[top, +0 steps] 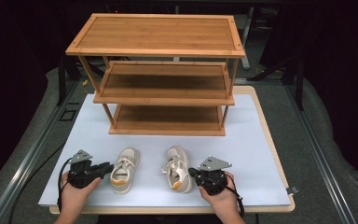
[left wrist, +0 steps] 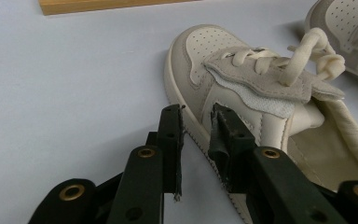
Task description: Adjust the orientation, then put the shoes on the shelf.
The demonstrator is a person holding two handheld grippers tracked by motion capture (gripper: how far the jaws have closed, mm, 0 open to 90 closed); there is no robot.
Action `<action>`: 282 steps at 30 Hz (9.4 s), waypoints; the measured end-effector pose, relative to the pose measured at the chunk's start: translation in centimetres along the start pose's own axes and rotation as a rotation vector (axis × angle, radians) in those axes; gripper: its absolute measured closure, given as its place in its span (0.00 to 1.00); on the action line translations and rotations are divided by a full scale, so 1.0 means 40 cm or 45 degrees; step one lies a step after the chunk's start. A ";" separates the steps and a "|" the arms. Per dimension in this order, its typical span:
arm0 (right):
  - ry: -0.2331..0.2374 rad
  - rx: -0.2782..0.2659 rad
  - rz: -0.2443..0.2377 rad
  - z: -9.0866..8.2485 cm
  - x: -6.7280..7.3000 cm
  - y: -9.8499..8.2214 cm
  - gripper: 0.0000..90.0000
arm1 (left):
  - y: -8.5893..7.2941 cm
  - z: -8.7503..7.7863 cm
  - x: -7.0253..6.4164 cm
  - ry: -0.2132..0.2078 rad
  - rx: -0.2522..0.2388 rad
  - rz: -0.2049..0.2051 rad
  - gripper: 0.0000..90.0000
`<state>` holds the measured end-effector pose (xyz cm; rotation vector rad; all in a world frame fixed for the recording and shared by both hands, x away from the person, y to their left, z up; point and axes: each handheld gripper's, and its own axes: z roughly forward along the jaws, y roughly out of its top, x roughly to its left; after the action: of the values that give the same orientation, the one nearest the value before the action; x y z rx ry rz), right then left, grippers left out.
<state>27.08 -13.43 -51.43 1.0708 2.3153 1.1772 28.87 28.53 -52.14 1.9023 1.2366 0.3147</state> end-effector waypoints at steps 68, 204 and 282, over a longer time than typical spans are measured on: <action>-0.074 -0.063 0.247 0.039 0.011 0.015 0.69 | 0.037 0.065 -0.104 -0.070 0.006 0.003 0.67; -0.116 -0.225 0.546 0.114 0.054 0.006 0.62 | 0.035 0.200 -0.253 -0.090 -0.203 -0.172 0.62; -0.072 -0.275 0.557 0.016 0.054 0.162 0.68 | 0.174 0.087 -0.277 -0.087 -0.271 -0.218 0.64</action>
<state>29.09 -9.01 -46.58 1.5495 1.9079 1.4876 30.01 16.20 -46.73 1.6024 1.2585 0.2765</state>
